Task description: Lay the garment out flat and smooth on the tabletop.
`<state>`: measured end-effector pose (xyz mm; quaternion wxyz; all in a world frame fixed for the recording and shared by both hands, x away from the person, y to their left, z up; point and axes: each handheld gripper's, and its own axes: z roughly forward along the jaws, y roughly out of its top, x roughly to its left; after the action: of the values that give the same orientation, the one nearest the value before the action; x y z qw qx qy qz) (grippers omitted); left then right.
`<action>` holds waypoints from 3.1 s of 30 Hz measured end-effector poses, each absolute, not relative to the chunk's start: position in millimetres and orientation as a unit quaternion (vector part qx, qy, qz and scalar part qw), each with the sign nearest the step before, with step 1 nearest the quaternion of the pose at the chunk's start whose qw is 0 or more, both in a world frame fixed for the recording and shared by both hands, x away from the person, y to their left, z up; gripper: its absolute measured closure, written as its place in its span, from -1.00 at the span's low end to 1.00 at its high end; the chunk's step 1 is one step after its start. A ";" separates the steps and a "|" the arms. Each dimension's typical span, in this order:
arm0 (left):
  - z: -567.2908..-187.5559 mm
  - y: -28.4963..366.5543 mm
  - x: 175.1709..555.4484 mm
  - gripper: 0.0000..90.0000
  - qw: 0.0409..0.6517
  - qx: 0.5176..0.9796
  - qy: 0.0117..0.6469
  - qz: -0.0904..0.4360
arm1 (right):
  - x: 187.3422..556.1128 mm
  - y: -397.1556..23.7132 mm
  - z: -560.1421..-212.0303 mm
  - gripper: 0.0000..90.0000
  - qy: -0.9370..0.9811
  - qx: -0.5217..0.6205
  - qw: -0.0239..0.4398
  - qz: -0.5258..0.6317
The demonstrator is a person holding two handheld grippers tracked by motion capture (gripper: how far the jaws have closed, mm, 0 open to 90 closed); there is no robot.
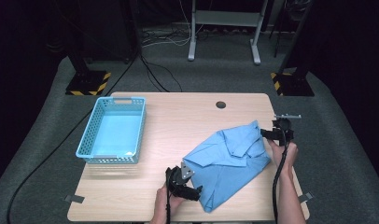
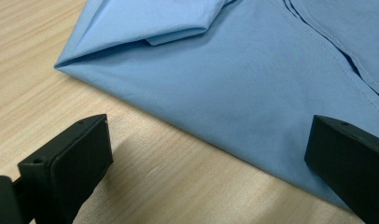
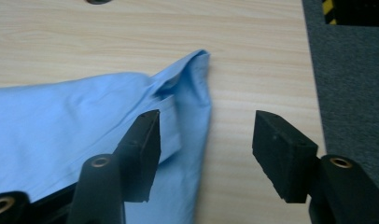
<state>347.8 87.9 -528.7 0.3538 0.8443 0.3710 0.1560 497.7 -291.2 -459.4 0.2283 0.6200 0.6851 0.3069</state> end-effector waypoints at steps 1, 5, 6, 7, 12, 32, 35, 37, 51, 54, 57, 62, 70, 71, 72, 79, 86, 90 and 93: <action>-528.7 87.9 347.8 -0.99 0.354 0.844 0.371 0.156 | 492.0 -289.4 -458.9 -0.19 0.686 0.616 0.226 0.313; -528.6 87.9 347.7 -0.99 0.353 0.844 0.371 0.157 | 472.5 -278.0 -463.1 -0.48 0.699 0.599 0.210 0.327; -528.6 88.0 347.7 -0.99 0.353 0.845 0.371 0.157 | 468.5 -274.6 -466.2 -0.52 0.702 0.596 0.208 0.329; -528.6 87.9 347.6 -0.99 0.353 0.844 0.371 0.157 | 465.2 -270.9 -470.3 -0.54 0.706 0.593 0.204 0.329; -528.5 87.9 346.6 -0.99 0.353 0.843 0.375 0.158 | 458.7 -256.2 -496.9 -0.71 0.726 0.582 0.176 0.319; -528.5 109.1 320.0 -0.99 0.357 0.833 0.391 0.158 | 418.9 -203.7 -519.2 -0.76 0.763 0.532 0.202 0.306; -526.1 115.7 325.0 -0.99 0.375 0.822 0.402 0.149 | 414.8 -196.6 -520.1 -0.77 0.761 0.533 0.206 0.309; -523.6 115.7 328.7 -0.99 0.370 0.824 0.399 0.157 | 413.1 -191.9 -520.8 -0.77 0.762 0.529 0.207 0.312; -528.7 105.8 339.4 -0.98 0.351 0.835 0.390 0.167 | 403.4 -180.6 -507.6 -0.80 0.784 0.476 0.206 0.340; -528.7 105.8 339.4 -0.98 0.350 0.835 0.390 0.167 | 397.2 -160.4 -508.2 -0.70 0.809 0.443 0.222 0.317; -528.7 105.8 339.4 -0.98 0.351 0.835 0.390 0.167 | 400.5 -150.7 -512.2 -0.39 0.819 0.437 0.228 0.293; -528.7 105.8 339.4 -0.98 0.351 0.835 0.390 0.167 | 409.5 -154.1 -510.4 0.10 0.811 0.453 0.204 0.309; -528.7 105.8 339.4 -0.98 0.351 0.835 0.390 0.167 | 421.2 -160.4 -500.8 0.62 0.807 0.454 0.222 0.306; -528.7 105.8 339.4 -0.98 0.351 0.835 0.390 0.167 | 423.8 -161.4 -499.7 0.65 0.806 0.455 0.225 0.304; -528.7 105.8 339.4 -0.98 0.351 0.835 0.390 0.167 | 426.5 -162.8 -498.4 0.68 0.805 0.457 0.228 0.302; -528.8 105.8 339.4 -0.98 0.351 0.835 0.390 0.167 | 444.3 -176.2 -496.6 0.39 0.795 0.477 0.218 0.304; -528.7 105.8 339.4 -0.98 0.351 0.835 0.390 0.167 | 420.5 -163.7 -498.6 -0.23 0.793 0.471 0.201 0.331; -528.7 105.8 339.4 -0.98 0.351 0.835 0.390 0.167 | 422.9 -152.7 -509.7 -0.48 0.796 0.480 0.210 0.304; -528.7 105.8 339.4 -0.98 0.351 0.835 0.390 0.167 | 428.5 -150.1 -512.8 -0.52 0.794 0.485 0.226 0.289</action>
<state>339.4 105.8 -528.7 0.3506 0.8351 0.3897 0.1667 428.5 -150.1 -512.8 0.2259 0.4848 0.7942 0.2885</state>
